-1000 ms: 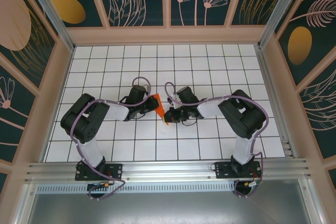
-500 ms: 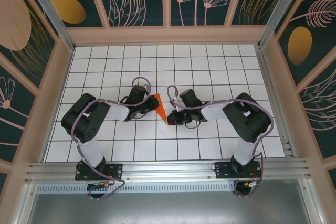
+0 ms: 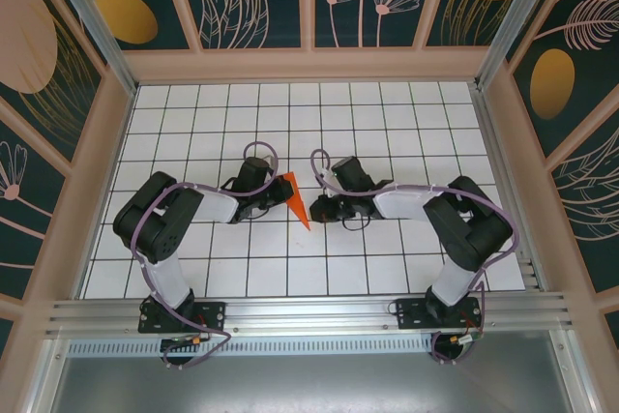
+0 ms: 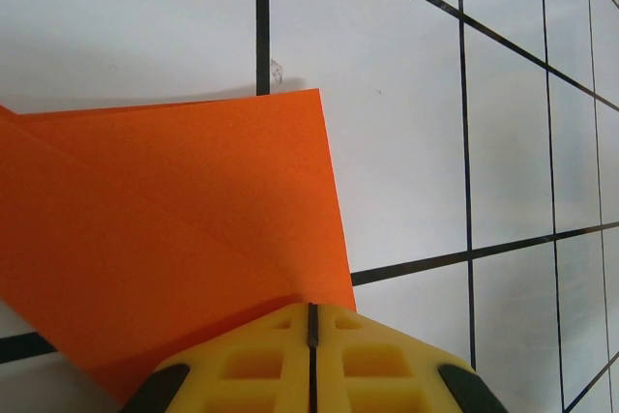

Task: Fold a paper plane with a square sheet of paper (pick it up from the middle)
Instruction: Fold the wing for the fifth time at the center of the table.

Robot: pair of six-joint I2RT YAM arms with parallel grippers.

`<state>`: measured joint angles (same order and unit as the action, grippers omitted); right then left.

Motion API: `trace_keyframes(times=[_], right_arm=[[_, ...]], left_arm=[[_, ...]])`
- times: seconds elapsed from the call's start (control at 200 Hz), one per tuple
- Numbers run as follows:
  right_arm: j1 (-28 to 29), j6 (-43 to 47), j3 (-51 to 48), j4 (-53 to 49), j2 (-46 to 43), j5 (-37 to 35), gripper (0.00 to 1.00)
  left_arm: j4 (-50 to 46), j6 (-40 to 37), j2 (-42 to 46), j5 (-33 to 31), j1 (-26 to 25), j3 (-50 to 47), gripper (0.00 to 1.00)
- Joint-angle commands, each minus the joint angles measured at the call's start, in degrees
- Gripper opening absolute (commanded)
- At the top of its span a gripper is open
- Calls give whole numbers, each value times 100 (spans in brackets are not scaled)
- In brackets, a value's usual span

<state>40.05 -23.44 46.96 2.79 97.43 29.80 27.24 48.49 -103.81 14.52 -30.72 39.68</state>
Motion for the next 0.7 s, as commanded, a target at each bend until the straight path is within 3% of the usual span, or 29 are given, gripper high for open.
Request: trace_keyframes(times=[0.0, 0.305, 0.696], right_arm=[[-15, -44, 343, 106, -15, 51, 3], [200, 186, 907, -95, 953, 447, 3], [290, 458, 545, -529, 1133, 377, 0]], left_arm=[[-606, -184, -287, -336, 42, -215, 10], [-623, -122, -330, -319, 40, -198, 10], [-1011, -2, -388, -634, 40, -67, 10]])
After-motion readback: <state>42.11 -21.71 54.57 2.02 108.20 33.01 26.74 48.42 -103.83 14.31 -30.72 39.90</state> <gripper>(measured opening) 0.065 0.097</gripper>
